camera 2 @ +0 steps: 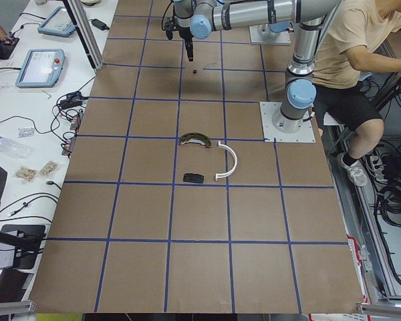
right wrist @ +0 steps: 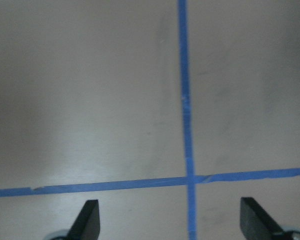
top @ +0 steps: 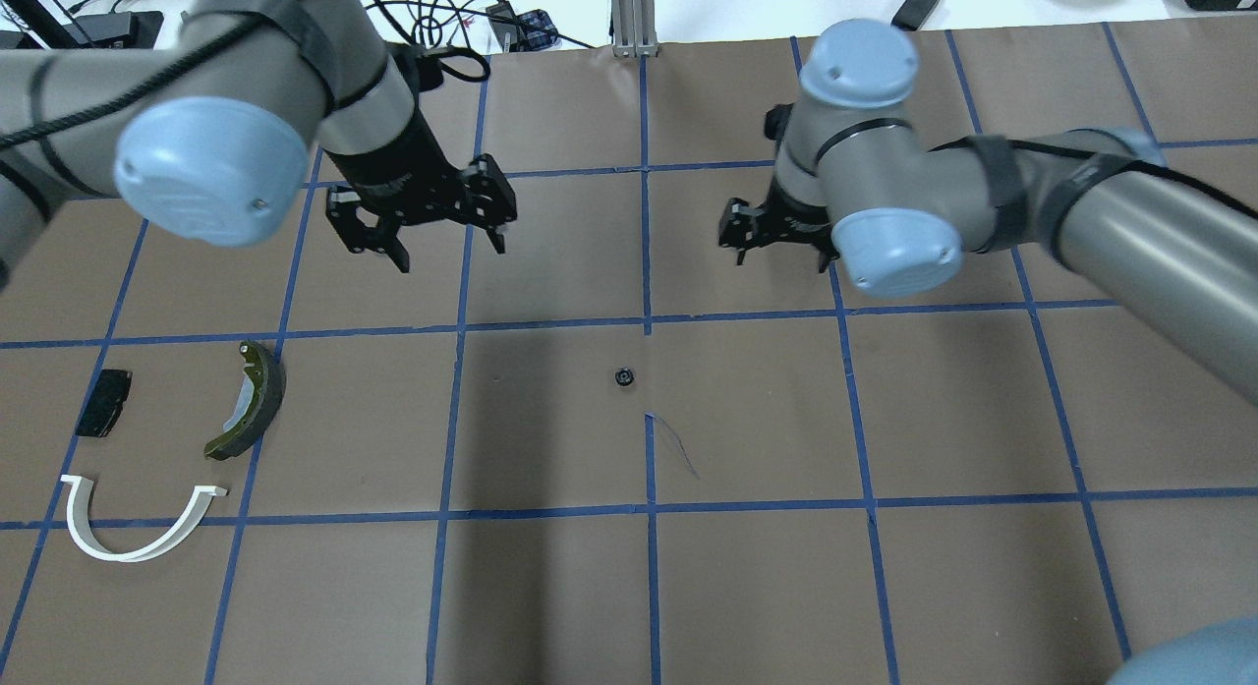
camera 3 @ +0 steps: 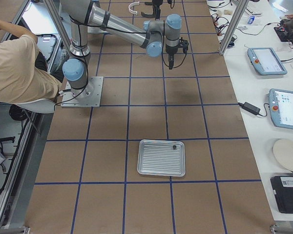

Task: Place bearing gear from tray to pile

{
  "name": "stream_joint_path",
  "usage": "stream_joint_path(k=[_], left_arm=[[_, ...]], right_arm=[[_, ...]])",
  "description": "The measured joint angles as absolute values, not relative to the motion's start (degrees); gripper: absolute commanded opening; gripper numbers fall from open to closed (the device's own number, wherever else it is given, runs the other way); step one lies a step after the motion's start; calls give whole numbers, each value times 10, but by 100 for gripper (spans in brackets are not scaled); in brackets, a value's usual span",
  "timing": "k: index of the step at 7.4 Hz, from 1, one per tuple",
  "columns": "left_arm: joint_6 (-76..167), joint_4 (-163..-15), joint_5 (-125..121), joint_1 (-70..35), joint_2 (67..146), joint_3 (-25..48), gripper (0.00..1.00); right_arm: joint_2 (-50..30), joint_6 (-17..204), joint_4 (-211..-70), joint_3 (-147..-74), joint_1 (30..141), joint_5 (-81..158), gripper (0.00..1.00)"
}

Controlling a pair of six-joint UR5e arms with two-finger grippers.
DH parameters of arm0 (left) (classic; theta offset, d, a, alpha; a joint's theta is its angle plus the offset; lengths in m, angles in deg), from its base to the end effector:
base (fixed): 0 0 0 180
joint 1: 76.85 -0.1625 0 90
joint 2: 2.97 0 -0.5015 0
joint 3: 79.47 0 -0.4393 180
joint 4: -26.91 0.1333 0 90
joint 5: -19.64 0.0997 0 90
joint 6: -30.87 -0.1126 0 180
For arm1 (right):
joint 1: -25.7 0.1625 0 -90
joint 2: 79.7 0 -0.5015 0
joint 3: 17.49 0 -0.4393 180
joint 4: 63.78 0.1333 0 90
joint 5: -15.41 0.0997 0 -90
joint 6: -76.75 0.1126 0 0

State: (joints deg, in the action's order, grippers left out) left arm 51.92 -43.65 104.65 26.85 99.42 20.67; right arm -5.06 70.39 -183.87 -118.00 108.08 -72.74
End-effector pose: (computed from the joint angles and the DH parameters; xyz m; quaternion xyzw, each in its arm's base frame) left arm -0.2828 -0.5557 0.3666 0.0652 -0.9966 -0.0387 0.0335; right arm 0.0514 -0.6484 0.3495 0.0104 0.9991 -0.0385 0.0115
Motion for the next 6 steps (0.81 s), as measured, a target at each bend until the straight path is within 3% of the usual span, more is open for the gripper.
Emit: stream_joint_path(k=[3,6], left_arm=[[586,-304,1050,321,1037,288,100],[613,-224,1053,343,1074,318,100]], right_arm=[[-76,584,-1812,-1098,995,-762,100],[-129,505,-1794,-1064,891,-789,100]])
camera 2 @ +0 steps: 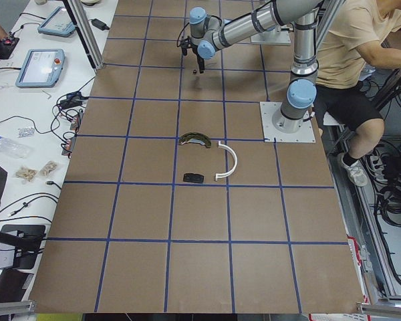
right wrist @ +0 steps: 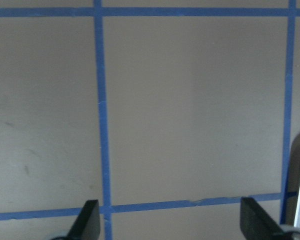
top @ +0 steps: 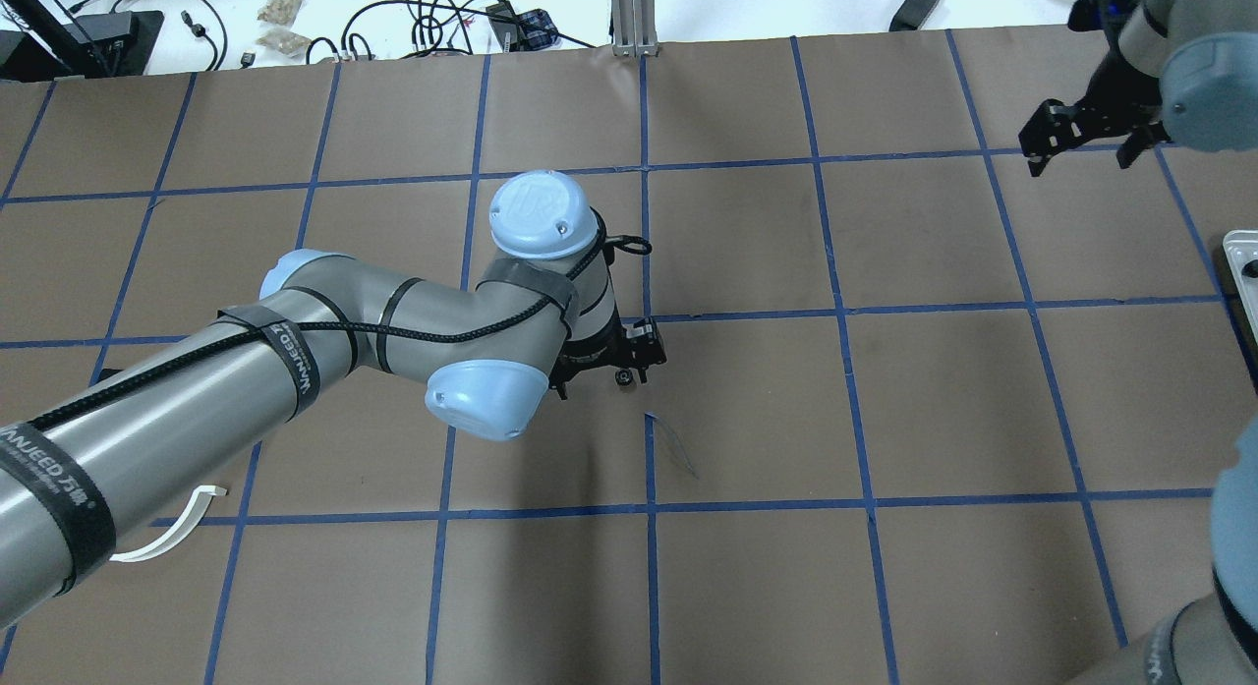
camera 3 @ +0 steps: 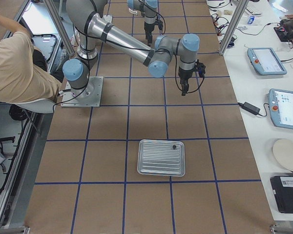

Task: Place bearing gear from tray to pile

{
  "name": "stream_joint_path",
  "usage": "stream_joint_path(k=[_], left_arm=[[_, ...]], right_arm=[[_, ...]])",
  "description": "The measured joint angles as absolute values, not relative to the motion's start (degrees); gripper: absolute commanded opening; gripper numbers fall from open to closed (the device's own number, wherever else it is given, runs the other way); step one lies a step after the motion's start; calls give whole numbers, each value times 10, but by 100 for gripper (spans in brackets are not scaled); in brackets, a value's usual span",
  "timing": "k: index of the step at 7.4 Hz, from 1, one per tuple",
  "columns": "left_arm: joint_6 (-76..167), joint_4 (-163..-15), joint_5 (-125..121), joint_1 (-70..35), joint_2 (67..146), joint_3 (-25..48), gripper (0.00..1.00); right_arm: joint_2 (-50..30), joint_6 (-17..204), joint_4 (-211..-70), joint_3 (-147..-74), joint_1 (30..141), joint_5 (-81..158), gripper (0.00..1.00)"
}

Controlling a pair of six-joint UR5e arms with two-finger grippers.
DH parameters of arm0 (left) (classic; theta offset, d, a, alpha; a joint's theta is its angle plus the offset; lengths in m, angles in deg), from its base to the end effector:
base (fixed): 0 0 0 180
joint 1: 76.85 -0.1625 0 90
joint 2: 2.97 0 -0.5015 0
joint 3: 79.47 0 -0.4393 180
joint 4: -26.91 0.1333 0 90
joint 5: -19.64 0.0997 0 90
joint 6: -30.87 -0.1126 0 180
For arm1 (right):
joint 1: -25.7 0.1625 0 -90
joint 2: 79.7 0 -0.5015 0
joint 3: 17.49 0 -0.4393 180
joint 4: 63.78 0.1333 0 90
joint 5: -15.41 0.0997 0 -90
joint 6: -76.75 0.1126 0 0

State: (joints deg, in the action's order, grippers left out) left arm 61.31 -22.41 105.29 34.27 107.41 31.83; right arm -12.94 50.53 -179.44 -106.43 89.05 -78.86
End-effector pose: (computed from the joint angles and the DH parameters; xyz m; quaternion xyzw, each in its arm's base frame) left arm -0.3487 -0.5090 0.2265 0.0815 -0.9959 -0.0244 0.0304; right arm -0.2073 -0.6915 0.3514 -0.0049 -0.9988 0.0106 0.0469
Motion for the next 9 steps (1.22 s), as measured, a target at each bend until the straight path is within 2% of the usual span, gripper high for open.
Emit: stream_joint_path(k=[3,5,6,7,8,9], left_arm=[[627,-156,1062,354,1114,316,100],[618,-142,1080,357,1123,318,79],[614,-141,1084,358,1124,319,47],[613,-142,1086,358,1124,319,5],[612,-141,1087,358,1125,318,0],[614,-139,1087,358,1125,318,0]], right_arm=[[-175,302,-1802,-1044,774,-765,100],[-208,163,-1839,-1042,708,-759,100],[-223,112,-1857,-1043,690,-757,100],[-238,75,-1873,-1043,682,-748,100],[-249,56,-1881,-1043,679,-733,100],[-254,49,-1883,-1043,679,-723,100]])
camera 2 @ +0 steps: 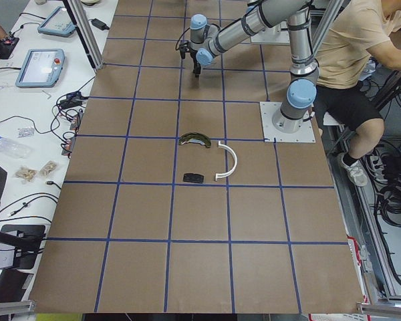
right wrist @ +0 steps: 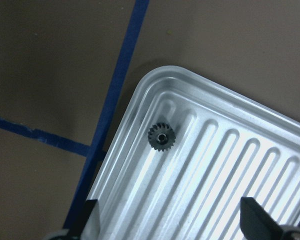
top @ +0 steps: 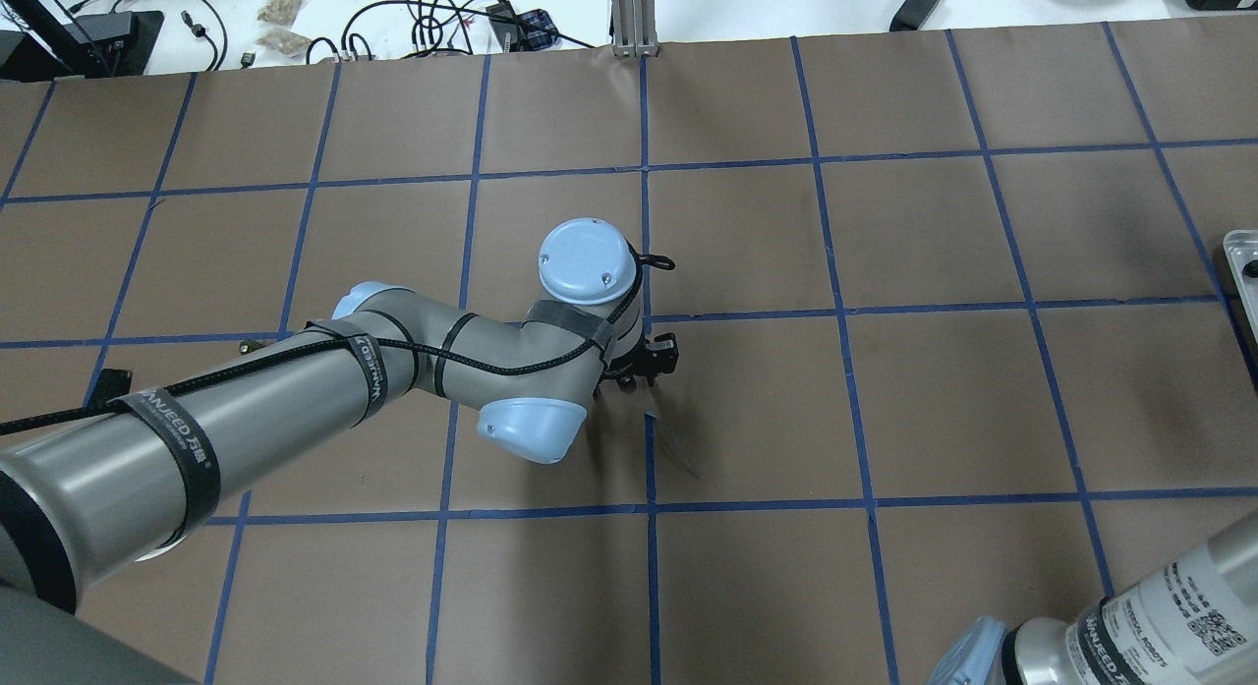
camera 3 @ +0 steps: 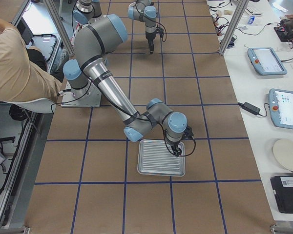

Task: Place bearing gear from tray to pile

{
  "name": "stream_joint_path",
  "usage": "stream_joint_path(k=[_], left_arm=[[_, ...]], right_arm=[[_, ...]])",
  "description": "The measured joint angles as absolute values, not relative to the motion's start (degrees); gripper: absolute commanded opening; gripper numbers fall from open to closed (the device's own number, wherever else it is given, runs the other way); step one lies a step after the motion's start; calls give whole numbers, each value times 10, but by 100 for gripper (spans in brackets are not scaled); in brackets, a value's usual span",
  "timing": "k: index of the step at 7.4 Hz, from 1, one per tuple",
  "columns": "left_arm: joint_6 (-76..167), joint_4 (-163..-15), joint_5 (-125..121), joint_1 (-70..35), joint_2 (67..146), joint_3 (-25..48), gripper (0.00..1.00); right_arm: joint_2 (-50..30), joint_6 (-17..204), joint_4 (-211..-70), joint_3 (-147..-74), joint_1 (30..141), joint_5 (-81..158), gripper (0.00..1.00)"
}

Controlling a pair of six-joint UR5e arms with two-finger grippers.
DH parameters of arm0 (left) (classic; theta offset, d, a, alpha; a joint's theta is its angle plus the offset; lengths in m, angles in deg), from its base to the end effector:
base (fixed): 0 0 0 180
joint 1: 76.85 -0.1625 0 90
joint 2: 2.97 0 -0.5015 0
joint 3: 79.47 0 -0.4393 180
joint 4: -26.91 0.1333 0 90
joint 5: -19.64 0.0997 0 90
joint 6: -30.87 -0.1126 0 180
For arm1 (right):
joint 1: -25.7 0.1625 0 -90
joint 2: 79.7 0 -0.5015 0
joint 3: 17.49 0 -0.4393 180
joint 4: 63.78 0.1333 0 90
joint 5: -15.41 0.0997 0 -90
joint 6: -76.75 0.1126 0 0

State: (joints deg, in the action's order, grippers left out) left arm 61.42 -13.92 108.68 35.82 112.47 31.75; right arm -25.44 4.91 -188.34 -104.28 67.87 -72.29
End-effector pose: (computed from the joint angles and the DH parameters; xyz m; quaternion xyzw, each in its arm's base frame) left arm -0.3643 -0.5213 0.1878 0.0685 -0.9974 0.0158 0.0173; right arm -0.4759 -0.6170 0.2244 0.2083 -0.9777 0.0262 0.0052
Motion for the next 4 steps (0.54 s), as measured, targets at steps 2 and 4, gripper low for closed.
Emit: stream_joint_path(k=[2,4], left_arm=[[616,-137,1087,358,1121,316,0],[612,-139,1094,357,1102,312,0]], right_arm=[[-261,40,-1886,-1043,679,-703,99],[-267,8,-1896,-1041,678,-692,94]])
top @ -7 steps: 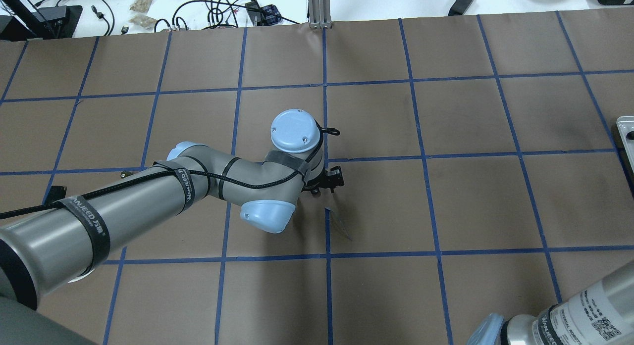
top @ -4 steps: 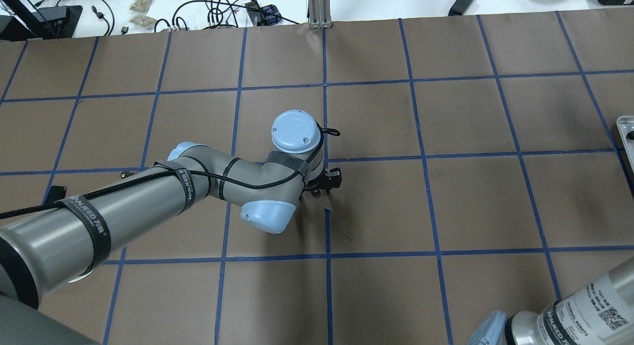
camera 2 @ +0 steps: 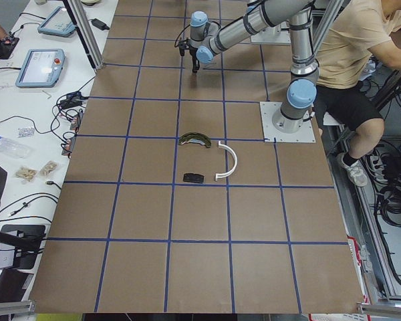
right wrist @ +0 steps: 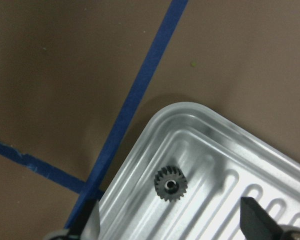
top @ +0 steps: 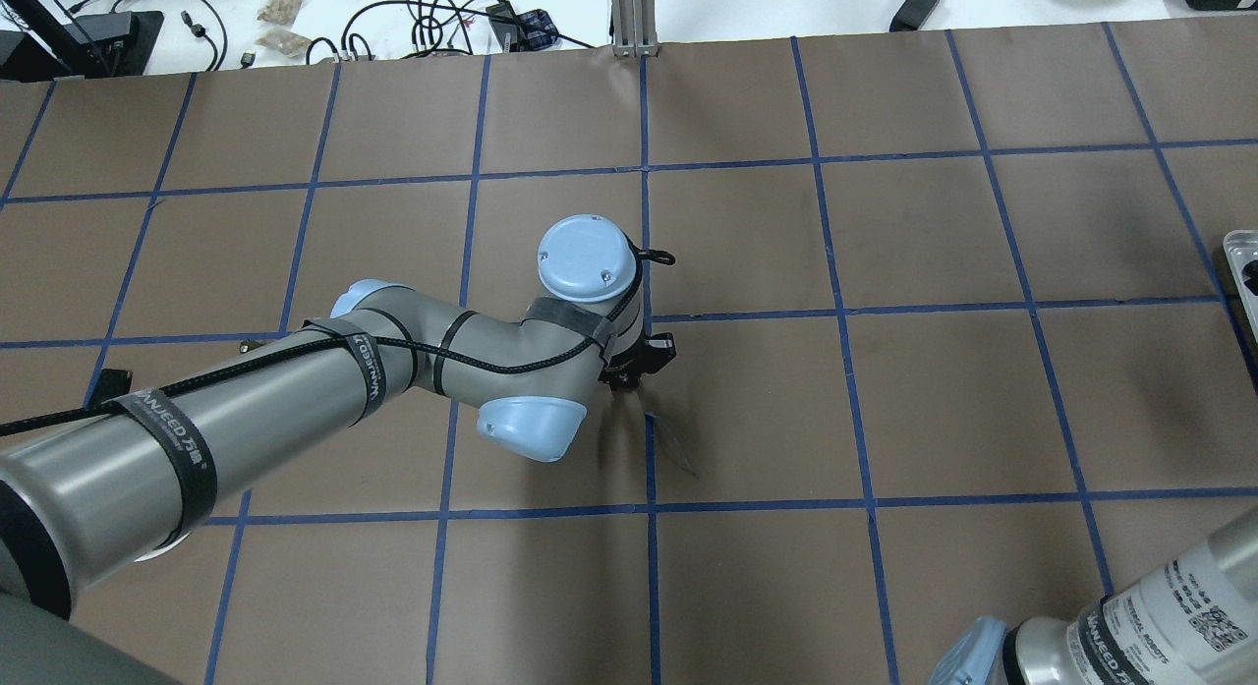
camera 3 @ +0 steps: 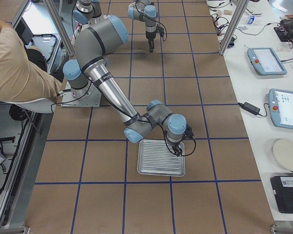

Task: Place bearing gear from tray to pile

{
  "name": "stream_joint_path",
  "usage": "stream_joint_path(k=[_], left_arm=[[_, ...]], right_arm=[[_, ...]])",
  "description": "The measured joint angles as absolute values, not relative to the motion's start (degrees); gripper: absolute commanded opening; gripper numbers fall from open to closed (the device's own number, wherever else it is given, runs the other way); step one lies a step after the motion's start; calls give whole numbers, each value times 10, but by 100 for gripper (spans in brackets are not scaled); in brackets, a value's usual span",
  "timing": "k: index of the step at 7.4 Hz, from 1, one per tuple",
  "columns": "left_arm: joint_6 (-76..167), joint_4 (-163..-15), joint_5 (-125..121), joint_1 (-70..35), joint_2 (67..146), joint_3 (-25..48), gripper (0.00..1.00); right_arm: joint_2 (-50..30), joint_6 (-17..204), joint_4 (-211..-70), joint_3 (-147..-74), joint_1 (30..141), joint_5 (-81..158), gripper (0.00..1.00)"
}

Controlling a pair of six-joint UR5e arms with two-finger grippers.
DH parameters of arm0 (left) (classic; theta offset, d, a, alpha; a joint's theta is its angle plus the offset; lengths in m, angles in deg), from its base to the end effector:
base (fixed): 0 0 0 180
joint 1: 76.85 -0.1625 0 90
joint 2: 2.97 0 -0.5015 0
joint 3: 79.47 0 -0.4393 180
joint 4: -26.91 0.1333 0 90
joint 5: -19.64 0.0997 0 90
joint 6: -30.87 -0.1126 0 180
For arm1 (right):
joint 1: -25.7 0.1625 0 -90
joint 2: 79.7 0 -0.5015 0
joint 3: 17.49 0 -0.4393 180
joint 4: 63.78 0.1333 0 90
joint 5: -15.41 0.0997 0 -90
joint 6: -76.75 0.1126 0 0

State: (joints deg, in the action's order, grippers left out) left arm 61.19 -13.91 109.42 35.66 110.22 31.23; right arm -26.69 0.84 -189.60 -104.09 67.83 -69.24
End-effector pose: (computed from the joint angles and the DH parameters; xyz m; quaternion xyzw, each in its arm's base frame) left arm -0.3623 -0.5250 0.2160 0.0679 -0.9966 0.0405 0.0222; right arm -0.4758 -0.6243 0.2119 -0.2428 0.9688 -0.0503 0.0048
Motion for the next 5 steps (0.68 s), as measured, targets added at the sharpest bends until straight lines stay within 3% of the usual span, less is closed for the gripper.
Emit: stream_joint_path(k=[2,4,5], left_arm=[[611,-168,1109,353,1064,298,0],[583,-213,1137,311,1033,295,0],[521,-244,1141,258,1021,293,0]], right_arm=[[-268,-2,-1905,-1039,679,-690,88],[-271,-4,-1904,-1040,679,-689,70],[-271,-5,-1904,-1040,679,-689,71]])
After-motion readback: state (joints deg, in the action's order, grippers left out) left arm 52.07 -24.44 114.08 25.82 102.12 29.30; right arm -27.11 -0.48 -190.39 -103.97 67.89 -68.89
